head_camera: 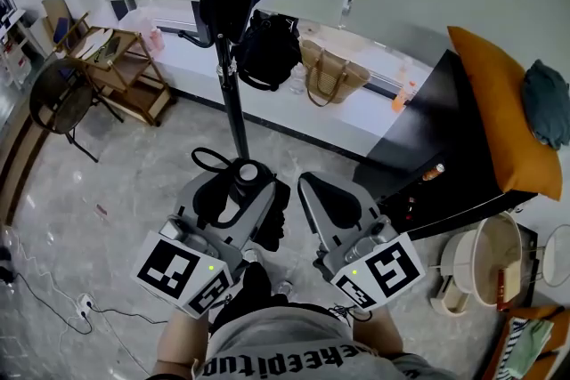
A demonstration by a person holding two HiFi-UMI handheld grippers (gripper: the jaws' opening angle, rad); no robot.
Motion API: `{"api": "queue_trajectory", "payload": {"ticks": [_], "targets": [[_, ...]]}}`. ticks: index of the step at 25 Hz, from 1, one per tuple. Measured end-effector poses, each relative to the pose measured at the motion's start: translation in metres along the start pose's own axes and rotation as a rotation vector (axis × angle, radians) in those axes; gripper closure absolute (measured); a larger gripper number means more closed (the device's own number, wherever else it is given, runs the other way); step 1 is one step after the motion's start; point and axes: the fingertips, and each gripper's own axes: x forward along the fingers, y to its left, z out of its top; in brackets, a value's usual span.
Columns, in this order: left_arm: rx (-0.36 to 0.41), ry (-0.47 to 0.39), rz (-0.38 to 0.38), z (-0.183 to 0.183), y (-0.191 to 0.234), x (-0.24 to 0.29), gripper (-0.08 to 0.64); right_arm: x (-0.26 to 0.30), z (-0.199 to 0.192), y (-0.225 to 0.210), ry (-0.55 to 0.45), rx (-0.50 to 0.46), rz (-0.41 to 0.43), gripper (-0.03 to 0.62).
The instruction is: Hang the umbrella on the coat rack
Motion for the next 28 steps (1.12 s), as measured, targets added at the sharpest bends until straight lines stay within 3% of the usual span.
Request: {"api": "queue_trajectory", "payload": {"ticks": [28], "targets": [[-0.001, 0.045, -0.134, -0.007, 0.092, 0.064, 0.354, 0.111, 0.002, -0.037, 0.005, -0.037, -0.083, 0.581]]}}
